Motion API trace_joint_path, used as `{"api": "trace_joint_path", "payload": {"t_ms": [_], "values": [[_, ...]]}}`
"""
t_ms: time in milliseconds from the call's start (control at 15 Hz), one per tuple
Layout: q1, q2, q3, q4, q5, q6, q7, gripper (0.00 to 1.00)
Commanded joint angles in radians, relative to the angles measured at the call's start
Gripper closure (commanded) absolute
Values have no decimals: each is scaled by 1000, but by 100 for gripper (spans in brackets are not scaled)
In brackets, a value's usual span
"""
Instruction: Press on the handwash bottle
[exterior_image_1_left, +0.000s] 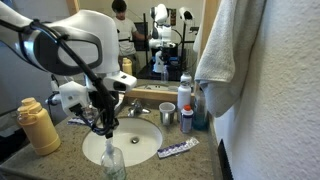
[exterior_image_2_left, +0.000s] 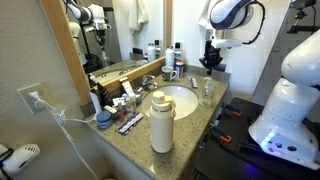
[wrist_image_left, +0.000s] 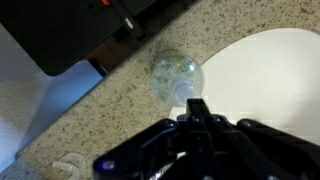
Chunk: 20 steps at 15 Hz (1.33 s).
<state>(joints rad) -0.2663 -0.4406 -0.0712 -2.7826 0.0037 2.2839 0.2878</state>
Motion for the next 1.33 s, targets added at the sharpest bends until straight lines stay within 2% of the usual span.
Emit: {"api": "trace_joint_path", "payload": {"t_ms": [0,467,1267], "values": [[-5,47,-7,6,-19,40,15,99],[-8,53,-8,13,-29,22,27,100],[4,115,-36,11,1,77,0,100]]}}
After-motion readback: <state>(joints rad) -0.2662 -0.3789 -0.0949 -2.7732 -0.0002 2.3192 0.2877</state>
